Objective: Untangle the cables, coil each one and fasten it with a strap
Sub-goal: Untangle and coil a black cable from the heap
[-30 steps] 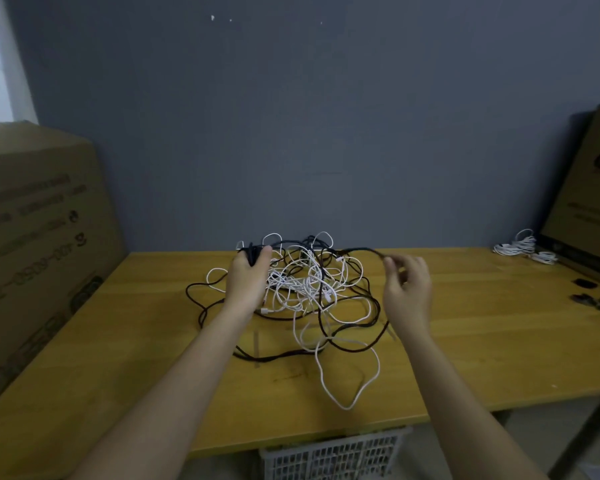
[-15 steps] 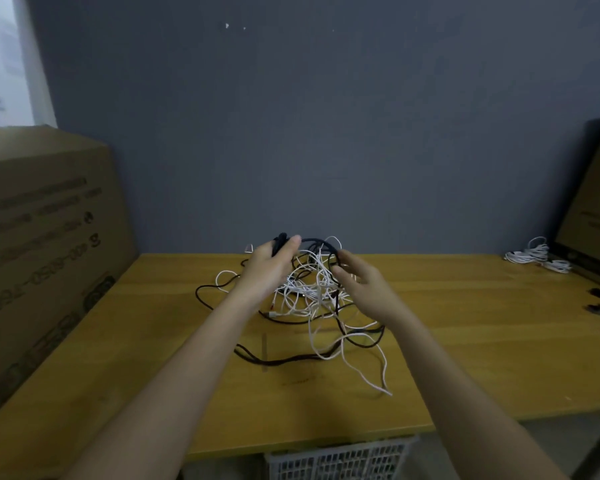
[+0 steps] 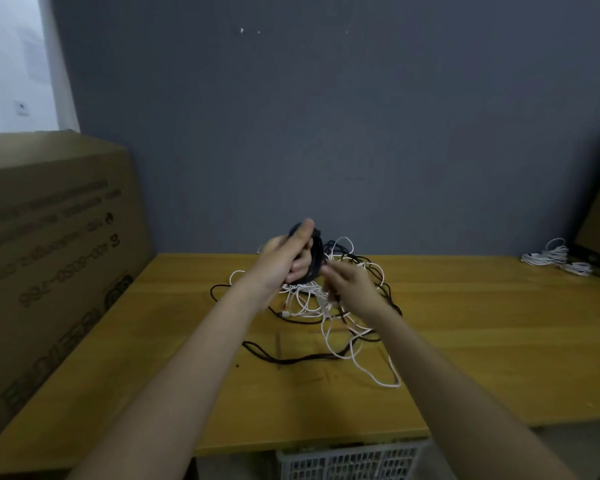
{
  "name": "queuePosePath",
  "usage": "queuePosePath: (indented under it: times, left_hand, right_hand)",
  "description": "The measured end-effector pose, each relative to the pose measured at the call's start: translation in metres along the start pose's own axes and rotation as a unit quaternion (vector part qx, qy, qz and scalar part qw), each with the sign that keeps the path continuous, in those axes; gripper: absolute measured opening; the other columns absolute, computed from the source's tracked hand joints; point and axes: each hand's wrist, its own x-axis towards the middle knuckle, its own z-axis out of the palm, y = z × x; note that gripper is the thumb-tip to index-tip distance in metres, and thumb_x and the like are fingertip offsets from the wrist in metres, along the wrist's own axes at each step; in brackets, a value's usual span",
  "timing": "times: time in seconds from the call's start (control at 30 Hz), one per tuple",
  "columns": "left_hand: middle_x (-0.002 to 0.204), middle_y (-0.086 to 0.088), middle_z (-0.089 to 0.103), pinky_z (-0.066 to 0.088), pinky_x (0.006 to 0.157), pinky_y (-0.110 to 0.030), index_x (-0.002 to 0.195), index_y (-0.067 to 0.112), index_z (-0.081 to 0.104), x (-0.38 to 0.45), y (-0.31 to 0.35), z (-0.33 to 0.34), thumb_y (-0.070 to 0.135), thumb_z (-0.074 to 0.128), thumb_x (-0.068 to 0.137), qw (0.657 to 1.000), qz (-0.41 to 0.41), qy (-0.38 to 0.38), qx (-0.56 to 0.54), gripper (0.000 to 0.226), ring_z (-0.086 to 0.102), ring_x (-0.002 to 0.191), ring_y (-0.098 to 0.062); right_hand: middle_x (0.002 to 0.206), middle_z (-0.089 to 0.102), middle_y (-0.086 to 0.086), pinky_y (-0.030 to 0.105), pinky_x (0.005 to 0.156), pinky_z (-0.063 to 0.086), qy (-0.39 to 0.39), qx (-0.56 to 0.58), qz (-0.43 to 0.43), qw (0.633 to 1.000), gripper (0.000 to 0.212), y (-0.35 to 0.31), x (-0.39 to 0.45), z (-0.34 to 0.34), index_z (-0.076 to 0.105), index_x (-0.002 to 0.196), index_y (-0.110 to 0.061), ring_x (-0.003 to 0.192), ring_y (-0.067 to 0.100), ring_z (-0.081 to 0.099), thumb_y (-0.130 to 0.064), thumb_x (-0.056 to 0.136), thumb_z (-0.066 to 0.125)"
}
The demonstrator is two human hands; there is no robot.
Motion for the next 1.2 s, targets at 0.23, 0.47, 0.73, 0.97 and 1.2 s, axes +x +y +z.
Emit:
queuePosePath:
  times: [0.23,0.47,0.73,0.97,1.2]
  left_hand:
    - [0.047,0.012,0.038,0.037,0.051,-0.014,0.075,0.014,0.039,0.011,-0.014,-0.010,0.056,0.043,0.090,0.981,0.038,0.174,0.078,0.045,0.035,0.043,-0.003]
    - [0.141,-0.019,0.041,0.039,0.098,-0.046,0.145,0.002,0.002,0.015,-0.055,-0.017,0.063,0.047,0.088,0.889,-0.083,0.075,0.443,0.095,0.037,0.130,-0.039]
    - [0.077,-0.003,0.065,0.048,0.070,-0.038,0.094,0.016,0.040,0.010,-0.072,-0.025,0.066,0.045,0.087,0.882,-0.101,-0.038,0.459,0.051,0.063,0.072,-0.019]
    - [0.103,-0.001,0.062,0.052,0.085,-0.037,0.105,0.015,0.053,-0.002,-0.071,-0.037,0.062,0.073,0.067,0.883,-0.121,-0.091,0.444,0.064,0.061,0.095,-0.019]
    - [0.092,0.008,0.059,0.044,0.077,-0.028,0.107,0.023,0.055,0.003,-0.050,-0.033,0.028,0.064,0.090,0.956,-0.035,0.107,0.272,0.020,0.056,0.085,-0.011]
  right_hand:
    - [0.083,0.059,0.002,0.038,0.074,0.051,-0.114,-0.150,-0.003,0.982,0.024,0.042,-0.043,0.030,0.055,0.122,-0.018,0.075,0.017,0.058,-0.022,0.103,0.041]
    - [0.085,0.062,-0.006,0.038,0.066,0.047,-0.082,-0.288,-0.180,0.937,0.023,0.023,-0.046,0.023,0.063,0.113,-0.014,0.074,0.014,0.056,-0.023,0.101,0.046]
    - [0.085,0.062,-0.009,0.021,0.065,0.045,-0.036,-0.205,-0.129,0.970,0.013,0.027,-0.038,0.004,0.067,0.099,-0.018,0.075,0.004,0.058,-0.013,0.090,0.060]
    - [0.095,0.052,-0.013,0.018,0.077,0.040,-0.026,-0.293,-0.105,0.950,0.032,0.049,-0.046,-0.007,0.059,0.113,-0.024,0.094,0.007,0.049,-0.024,0.084,0.071]
    - [0.117,0.060,-0.002,0.029,0.094,0.041,0.007,-0.289,-0.024,0.957,0.043,0.075,-0.062,-0.011,0.054,0.132,-0.020,0.113,0.015,0.048,-0.019,0.090,0.065]
